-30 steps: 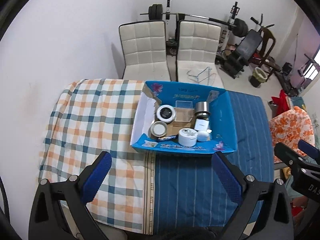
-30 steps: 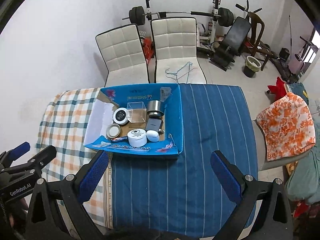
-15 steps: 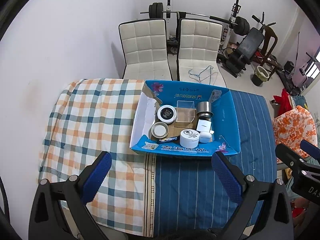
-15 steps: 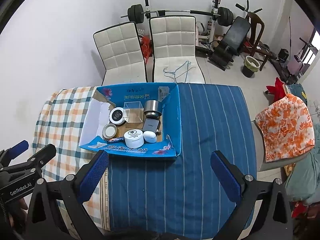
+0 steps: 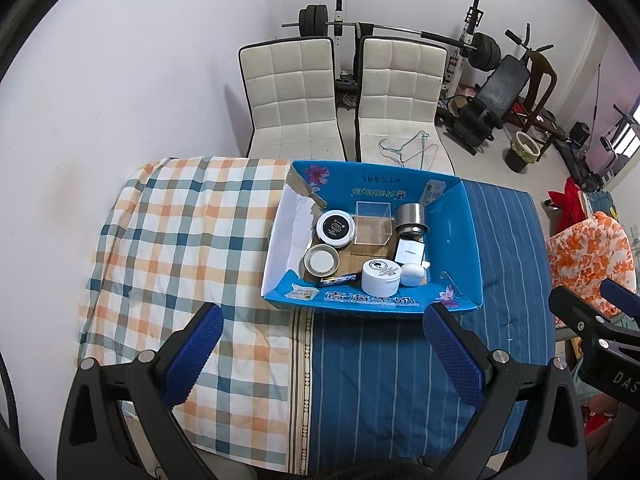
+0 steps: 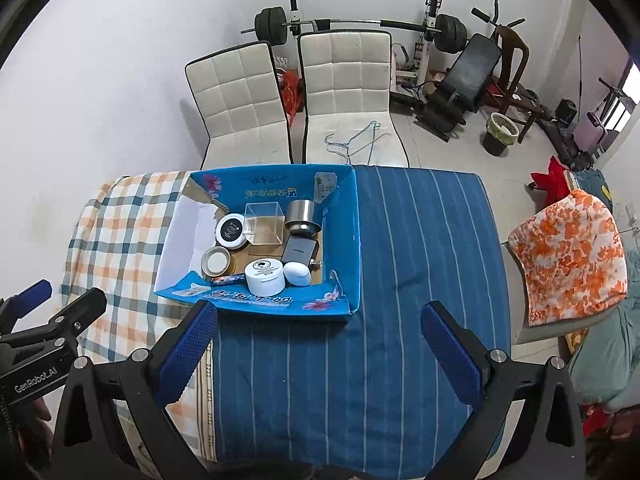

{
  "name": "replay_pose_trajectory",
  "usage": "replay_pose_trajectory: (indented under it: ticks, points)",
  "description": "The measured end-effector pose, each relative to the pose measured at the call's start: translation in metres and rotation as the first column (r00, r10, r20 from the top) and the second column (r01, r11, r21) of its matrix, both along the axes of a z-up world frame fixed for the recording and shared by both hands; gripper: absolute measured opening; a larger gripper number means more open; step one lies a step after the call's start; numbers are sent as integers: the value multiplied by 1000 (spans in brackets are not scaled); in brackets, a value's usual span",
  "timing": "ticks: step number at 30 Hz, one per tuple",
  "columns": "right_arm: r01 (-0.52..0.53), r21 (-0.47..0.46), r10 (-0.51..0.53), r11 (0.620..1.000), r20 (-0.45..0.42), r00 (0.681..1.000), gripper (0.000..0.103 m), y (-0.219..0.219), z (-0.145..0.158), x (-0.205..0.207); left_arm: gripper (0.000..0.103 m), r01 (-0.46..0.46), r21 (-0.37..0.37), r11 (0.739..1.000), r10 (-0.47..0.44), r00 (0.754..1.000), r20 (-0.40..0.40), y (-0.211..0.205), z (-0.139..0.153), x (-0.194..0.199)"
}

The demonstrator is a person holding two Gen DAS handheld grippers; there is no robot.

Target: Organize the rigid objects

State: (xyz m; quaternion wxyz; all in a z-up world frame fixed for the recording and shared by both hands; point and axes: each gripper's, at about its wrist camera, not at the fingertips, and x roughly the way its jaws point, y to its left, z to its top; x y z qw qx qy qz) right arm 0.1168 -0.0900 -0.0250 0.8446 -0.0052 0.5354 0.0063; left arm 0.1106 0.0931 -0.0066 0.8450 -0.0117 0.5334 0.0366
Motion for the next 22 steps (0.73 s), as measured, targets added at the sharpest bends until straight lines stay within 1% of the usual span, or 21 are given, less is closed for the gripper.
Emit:
replay_pose_trajectory:
  ticks: [22]
  points:
    - [-6, 1, 6, 1000, 2, 1000, 103, -3, -2, -4, 103, -7, 1, 1000, 7, 1000, 8, 6, -3, -1]
